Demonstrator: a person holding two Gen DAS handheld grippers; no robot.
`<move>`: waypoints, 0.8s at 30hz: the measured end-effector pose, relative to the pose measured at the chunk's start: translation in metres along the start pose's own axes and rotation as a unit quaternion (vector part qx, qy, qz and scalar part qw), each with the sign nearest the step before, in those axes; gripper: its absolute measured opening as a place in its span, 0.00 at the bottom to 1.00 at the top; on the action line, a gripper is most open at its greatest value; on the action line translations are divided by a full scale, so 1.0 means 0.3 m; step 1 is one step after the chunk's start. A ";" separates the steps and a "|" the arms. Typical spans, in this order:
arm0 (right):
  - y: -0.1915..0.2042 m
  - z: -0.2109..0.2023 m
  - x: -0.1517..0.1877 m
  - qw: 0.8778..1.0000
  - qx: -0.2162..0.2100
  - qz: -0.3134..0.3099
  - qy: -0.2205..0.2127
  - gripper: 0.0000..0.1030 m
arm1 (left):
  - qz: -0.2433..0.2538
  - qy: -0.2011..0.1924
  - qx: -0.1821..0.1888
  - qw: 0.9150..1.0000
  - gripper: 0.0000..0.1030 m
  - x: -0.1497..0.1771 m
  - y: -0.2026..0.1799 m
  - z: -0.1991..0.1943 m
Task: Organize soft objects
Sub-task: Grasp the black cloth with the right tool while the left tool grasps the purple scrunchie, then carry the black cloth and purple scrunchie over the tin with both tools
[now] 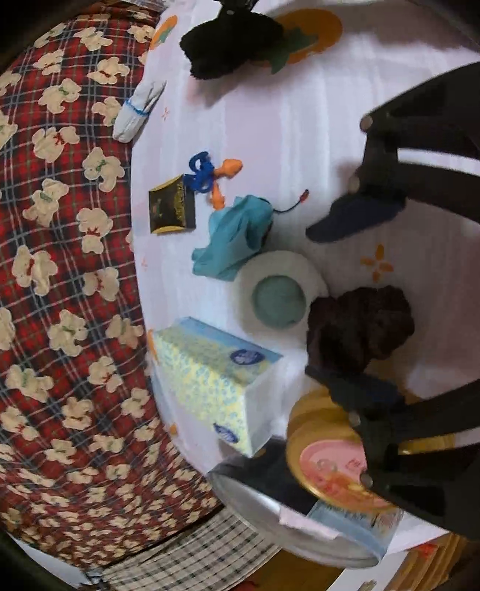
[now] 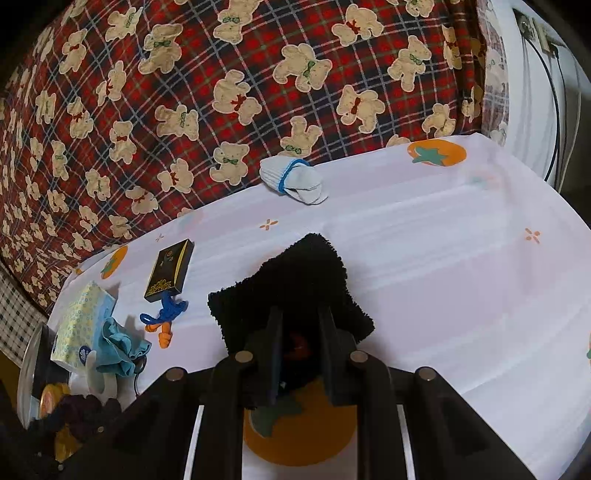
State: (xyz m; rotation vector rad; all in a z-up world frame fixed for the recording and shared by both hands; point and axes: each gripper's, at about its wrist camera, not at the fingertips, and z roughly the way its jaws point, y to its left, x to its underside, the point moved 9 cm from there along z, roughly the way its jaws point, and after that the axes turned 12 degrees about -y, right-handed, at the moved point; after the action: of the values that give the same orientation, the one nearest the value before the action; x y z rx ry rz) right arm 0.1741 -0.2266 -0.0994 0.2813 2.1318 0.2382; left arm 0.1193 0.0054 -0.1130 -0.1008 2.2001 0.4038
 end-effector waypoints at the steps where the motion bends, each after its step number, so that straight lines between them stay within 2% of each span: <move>1: -0.001 -0.001 -0.001 1.000 0.000 0.000 0.000 0.19 | -0.005 -0.006 0.008 1.000 0.53 -0.006 -0.001 -0.008; 4: -0.007 0.000 -0.005 1.000 0.003 0.002 -0.003 0.19 | -0.005 -0.023 0.038 0.999 0.43 -0.021 -0.030 -0.033; 8: -0.016 -0.001 -0.004 1.000 0.007 0.003 -0.003 0.19 | -0.007 -0.050 0.114 0.992 0.25 -0.044 -0.082 -0.075; 10: -0.019 -0.002 -0.003 1.000 0.008 0.003 -0.004 0.19 | -0.020 -0.052 0.147 0.988 0.24 -0.044 -0.092 -0.086; 12: -0.019 -0.003 -0.005 1.000 0.008 0.003 -0.006 0.19 | -0.027 -0.050 0.156 0.986 0.21 -0.045 -0.091 -0.088; 15: -0.018 -0.005 -0.007 1.000 0.009 0.002 -0.008 0.19 | -0.048 -0.055 0.190 0.979 0.17 -0.049 -0.092 -0.103; 20: -0.023 -0.023 -0.025 1.000 0.006 0.006 -0.026 0.19 | -0.097 -0.076 0.271 0.955 0.17 -0.047 -0.060 -0.163; 24: -0.014 -0.056 -0.058 0.998 -0.002 0.007 -0.055 0.19 | -0.112 -0.122 0.318 0.934 0.16 -0.068 0.003 -0.244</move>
State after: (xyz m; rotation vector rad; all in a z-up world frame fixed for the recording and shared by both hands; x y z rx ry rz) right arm 0.1689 -0.2367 -0.0778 0.2998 2.0202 0.2295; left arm 0.0762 -0.0189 -0.0554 0.0521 1.9424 -0.4113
